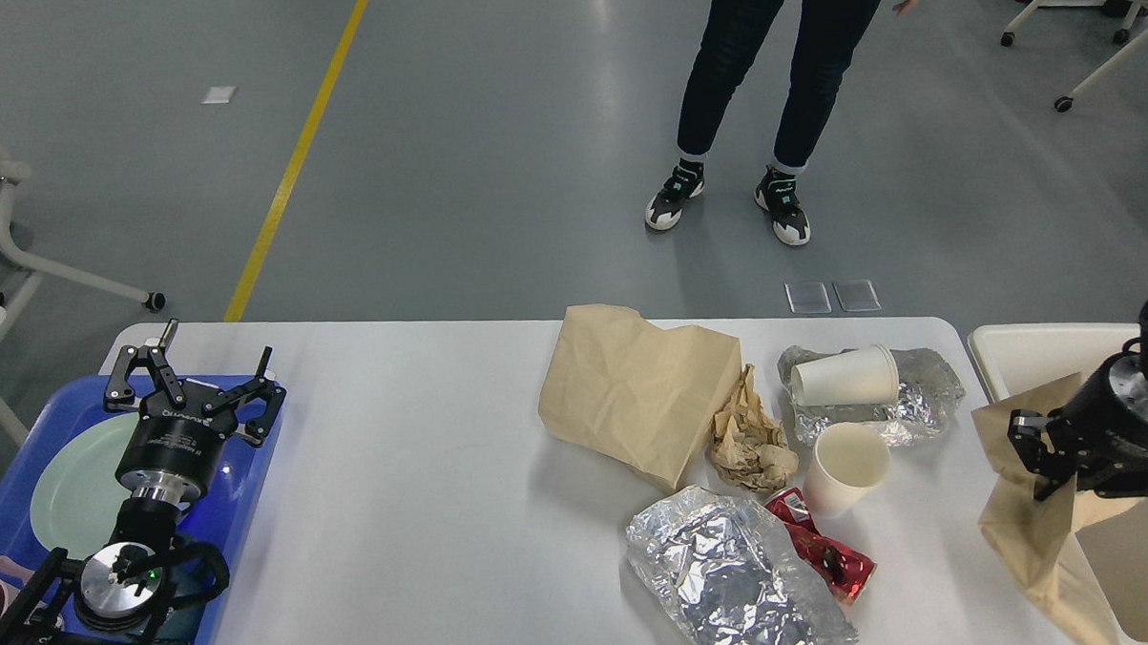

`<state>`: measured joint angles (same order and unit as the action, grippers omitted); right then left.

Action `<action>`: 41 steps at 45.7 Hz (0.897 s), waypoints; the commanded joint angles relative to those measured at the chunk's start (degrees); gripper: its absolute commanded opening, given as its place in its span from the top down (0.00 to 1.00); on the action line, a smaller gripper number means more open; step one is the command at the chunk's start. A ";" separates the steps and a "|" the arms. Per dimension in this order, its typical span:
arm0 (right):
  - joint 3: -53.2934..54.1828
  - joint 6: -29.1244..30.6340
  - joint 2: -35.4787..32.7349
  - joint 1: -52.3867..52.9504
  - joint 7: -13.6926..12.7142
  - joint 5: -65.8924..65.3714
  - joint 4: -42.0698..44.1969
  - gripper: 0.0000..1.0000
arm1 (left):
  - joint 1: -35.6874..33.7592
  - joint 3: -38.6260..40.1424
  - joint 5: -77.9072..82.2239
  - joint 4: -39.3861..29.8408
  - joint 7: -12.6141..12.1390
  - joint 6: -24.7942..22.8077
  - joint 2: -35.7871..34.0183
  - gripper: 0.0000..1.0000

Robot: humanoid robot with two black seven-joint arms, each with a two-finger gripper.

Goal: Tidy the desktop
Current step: 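Carry the brown paper bag into the white bin and release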

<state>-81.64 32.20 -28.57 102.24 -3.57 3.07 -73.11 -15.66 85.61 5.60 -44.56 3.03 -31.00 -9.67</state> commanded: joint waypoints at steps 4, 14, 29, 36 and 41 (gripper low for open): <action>-4.13 0.84 0.10 8.85 0.14 0.18 -4.05 1.00 | 0.01 0.00 0.02 0.00 0.05 -0.02 0.00 0.03; -9.85 5.84 -0.17 17.81 0.41 2.99 -5.72 1.00 | -0.07 0.00 0.02 0.00 -0.04 -0.02 0.00 0.03; -11.44 15.35 1.68 27.05 0.14 2.99 -8.45 1.00 | 0.01 0.00 0.02 0.00 0.05 0.07 0.00 0.03; -11.52 13.42 1.15 27.40 0.06 3.08 -8.01 1.00 | 0.01 0.00 0.02 0.00 -0.04 0.07 0.00 0.03; -11.61 8.50 -1.48 26.79 -0.20 3.08 -6.96 1.00 | 0.01 0.00 -0.06 0.00 0.05 -0.02 0.00 0.03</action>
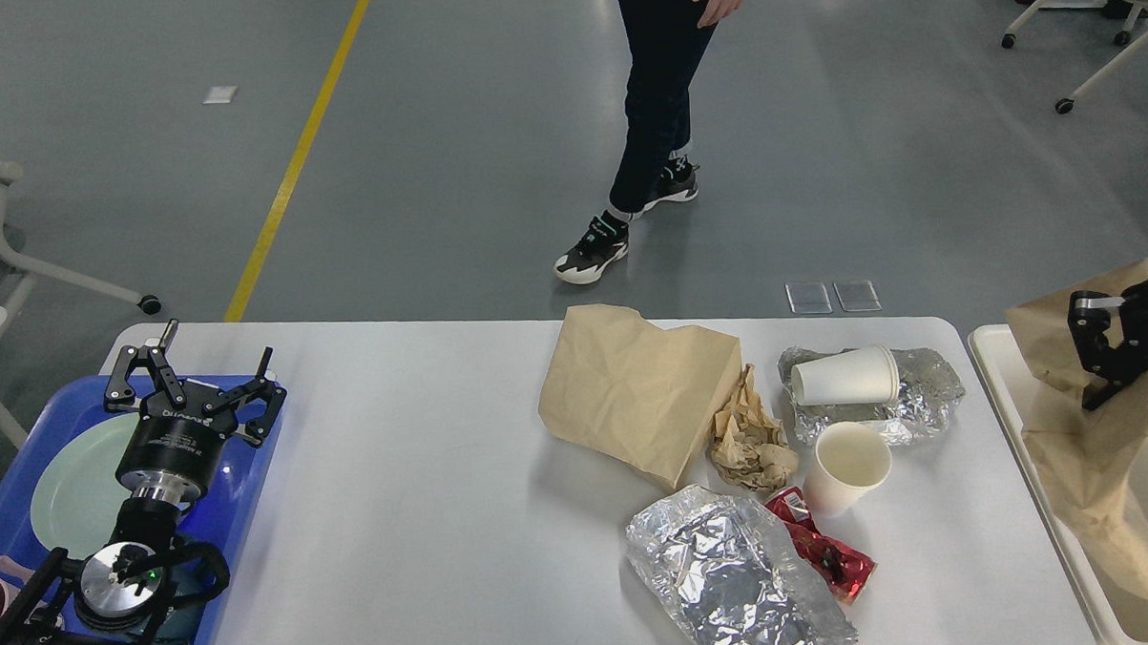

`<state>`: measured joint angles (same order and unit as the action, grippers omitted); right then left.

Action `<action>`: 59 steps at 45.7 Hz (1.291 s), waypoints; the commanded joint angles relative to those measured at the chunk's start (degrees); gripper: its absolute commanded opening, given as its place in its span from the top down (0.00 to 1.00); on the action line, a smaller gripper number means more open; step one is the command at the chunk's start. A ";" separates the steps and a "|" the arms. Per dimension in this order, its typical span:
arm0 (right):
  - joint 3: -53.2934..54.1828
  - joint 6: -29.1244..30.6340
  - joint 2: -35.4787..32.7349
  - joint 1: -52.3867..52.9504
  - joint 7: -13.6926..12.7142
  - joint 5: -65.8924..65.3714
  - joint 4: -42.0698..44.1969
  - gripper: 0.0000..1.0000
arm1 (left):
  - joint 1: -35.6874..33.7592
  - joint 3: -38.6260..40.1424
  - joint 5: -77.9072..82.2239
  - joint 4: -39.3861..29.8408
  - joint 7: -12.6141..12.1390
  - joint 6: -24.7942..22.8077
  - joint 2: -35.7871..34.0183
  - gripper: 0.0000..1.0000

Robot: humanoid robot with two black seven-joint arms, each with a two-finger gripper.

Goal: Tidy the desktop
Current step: 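Carry the brown paper bag into the white bin and release, then raise the right gripper out of the bin toward the crumpled paper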

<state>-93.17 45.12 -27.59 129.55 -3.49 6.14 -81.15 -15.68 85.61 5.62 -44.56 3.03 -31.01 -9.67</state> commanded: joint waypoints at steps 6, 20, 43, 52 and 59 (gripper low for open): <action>0.00 -11.80 -8.61 -4.91 -0.56 -0.95 5.12 1.00 | 0.03 0.00 0.00 0.00 -0.04 -0.02 0.00 0.03; 13.44 -22.17 -14.95 -34.16 -1.00 -1.22 29.90 1.00 | 0.03 0.00 0.00 0.00 0.05 -0.02 0.00 0.03; 32.08 -34.39 -5.29 -76.27 -0.91 0.02 63.30 1.00 | 0.03 0.00 0.00 0.00 0.05 -0.02 0.00 0.03; 33.84 -35.89 -0.10 -89.19 -0.91 0.10 75.34 1.00 | 0.03 0.00 0.00 0.00 0.05 -0.02 0.00 0.03; 34.90 -38.70 4.38 -96.76 -1.00 0.10 80.89 1.00 | 0.03 0.00 0.00 0.00 0.05 -0.02 0.00 0.03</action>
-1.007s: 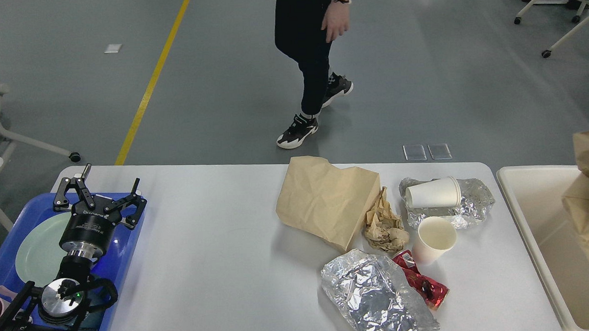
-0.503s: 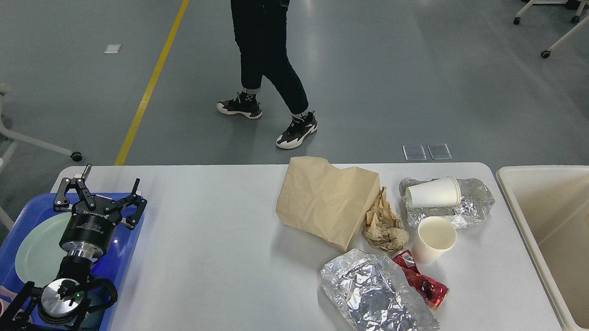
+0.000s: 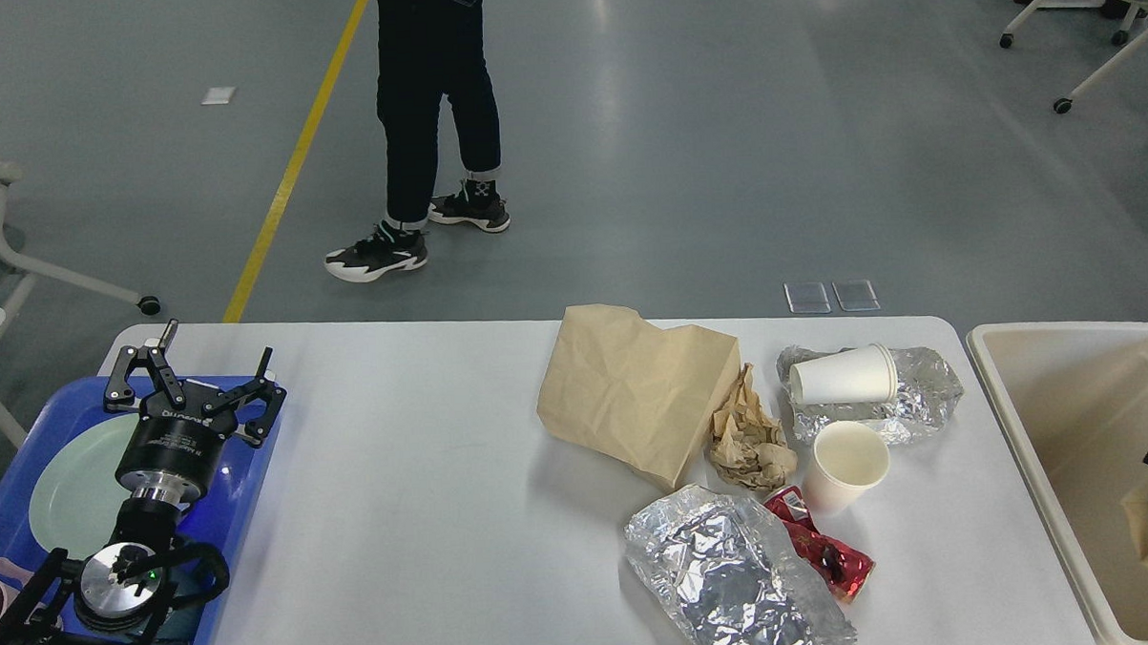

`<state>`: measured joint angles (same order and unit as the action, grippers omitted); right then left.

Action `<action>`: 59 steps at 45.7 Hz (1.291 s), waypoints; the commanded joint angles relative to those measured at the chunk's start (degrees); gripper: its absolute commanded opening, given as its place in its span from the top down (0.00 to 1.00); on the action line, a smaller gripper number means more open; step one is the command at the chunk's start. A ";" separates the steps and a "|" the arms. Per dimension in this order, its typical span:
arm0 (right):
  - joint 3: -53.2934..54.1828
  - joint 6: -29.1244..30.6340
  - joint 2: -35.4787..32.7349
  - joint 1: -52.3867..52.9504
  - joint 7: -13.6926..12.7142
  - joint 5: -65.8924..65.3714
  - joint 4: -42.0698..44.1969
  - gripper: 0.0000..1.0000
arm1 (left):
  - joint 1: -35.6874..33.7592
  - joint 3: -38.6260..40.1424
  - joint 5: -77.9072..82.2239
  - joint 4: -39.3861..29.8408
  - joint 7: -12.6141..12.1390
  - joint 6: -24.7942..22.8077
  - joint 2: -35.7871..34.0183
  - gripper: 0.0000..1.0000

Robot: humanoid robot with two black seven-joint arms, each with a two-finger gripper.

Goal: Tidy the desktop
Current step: 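Raise the right gripper out of the bin toward the crumpled paper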

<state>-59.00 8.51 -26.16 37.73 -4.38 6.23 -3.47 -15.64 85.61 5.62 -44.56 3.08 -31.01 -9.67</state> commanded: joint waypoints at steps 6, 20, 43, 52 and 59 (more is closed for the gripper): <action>0.99 -3.07 3.75 -5.56 -0.10 0.01 3.20 1.00 | 0.00 0.00 0.00 0.00 -0.09 -0.02 0.00 0.03; 1.26 -3.59 3.49 -6.61 0.16 0.01 2.85 0.40 | 0.00 0.00 0.00 0.00 -0.09 -0.02 0.00 0.03; 1.17 -2.98 2.96 -4.33 0.43 -0.08 1.89 0.00 | 0.00 0.00 0.00 0.00 0.00 -0.02 0.00 0.03; 0.21 2.46 -0.55 5.41 0.08 -2.01 -4.43 0.00 | -0.09 0.00 0.00 0.00 -0.09 -0.02 0.00 0.03; -1.38 12.83 -3.72 22.19 -0.10 -11.23 -16.20 0.00 | -0.09 0.00 -0.09 0.00 -0.09 -0.02 0.00 0.03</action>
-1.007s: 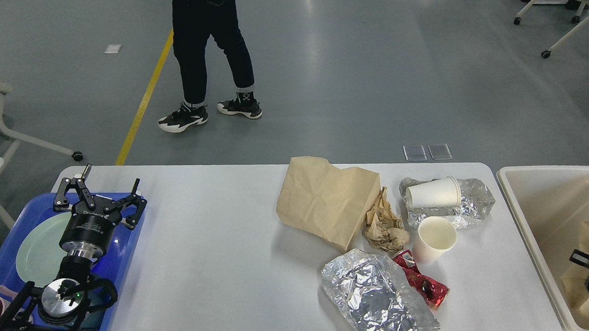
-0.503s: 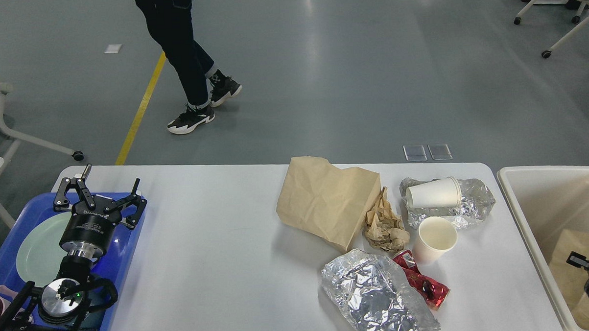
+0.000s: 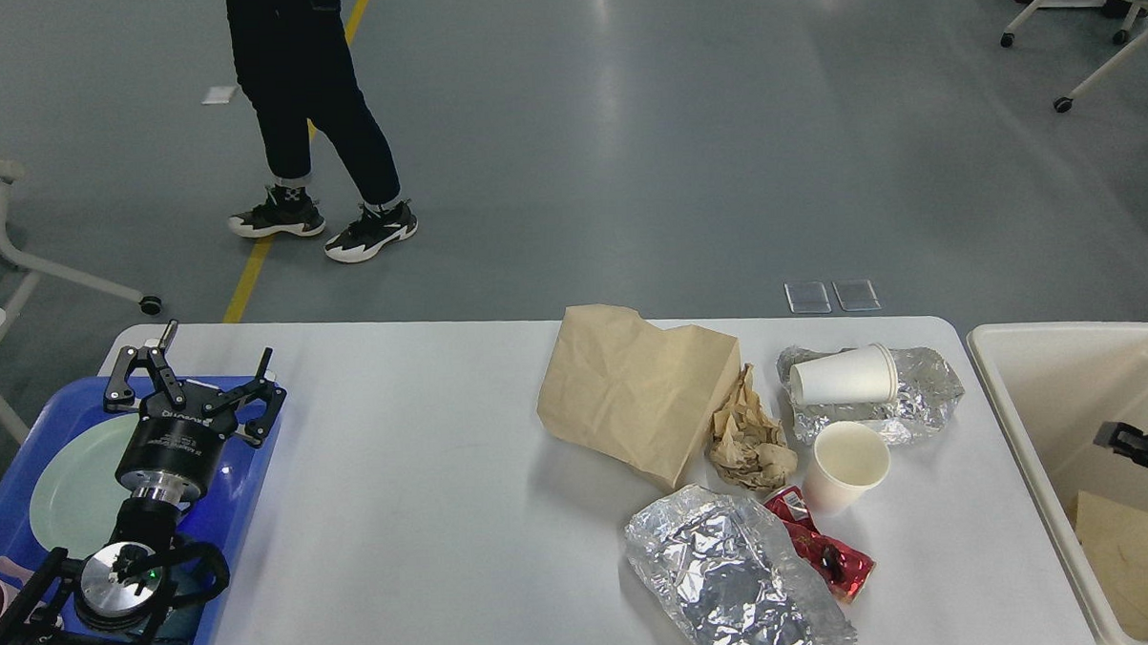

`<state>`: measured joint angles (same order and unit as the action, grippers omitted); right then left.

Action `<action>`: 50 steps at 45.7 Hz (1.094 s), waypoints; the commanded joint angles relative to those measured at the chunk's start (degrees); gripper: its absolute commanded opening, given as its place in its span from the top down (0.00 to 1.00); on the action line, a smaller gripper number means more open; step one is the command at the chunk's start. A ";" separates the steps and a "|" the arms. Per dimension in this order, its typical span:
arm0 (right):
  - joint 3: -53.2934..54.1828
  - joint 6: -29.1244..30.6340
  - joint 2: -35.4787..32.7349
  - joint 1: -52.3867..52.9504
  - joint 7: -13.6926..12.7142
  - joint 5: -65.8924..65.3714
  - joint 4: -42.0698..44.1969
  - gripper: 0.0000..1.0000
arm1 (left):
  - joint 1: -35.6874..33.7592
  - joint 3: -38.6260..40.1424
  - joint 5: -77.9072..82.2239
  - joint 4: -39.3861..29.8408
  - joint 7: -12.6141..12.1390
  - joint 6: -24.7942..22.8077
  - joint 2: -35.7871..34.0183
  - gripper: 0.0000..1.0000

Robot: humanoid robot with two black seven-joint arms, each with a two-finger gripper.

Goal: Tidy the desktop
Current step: 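Raise the right gripper out of the bin toward the crumpled paper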

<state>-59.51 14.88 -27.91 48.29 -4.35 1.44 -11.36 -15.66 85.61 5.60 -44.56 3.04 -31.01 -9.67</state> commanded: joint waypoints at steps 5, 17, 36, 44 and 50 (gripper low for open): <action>-3.15 10.77 -2.32 23.32 -1.10 -14.08 -18.32 0.00 | 0.01 0.00 0.03 0.00 0.03 -0.02 0.00 0.03; -11.06 29.31 0.40 51.17 -3.47 -15.68 -37.83 0.00 | 0.01 0.00 0.03 0.00 -0.06 -0.02 0.00 0.03; -12.12 39.17 3.21 84.24 -3.56 -8.47 -68.51 0.00 | 0.01 0.00 0.03 0.00 0.03 0.07 0.00 0.03; -12.21 38.20 3.57 93.29 -3.56 -7.06 -78.19 0.00 | 0.01 0.00 -0.06 0.00 0.03 0.07 -0.09 0.03; -12.30 36.45 5.50 95.76 -3.56 -6.36 -80.66 0.00 | 0.01 0.00 -0.06 0.00 0.03 0.07 0.00 0.03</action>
<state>-71.79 52.59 -23.90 142.01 -7.92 -5.42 -90.06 -15.66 85.60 5.55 -44.56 3.05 -30.97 -9.69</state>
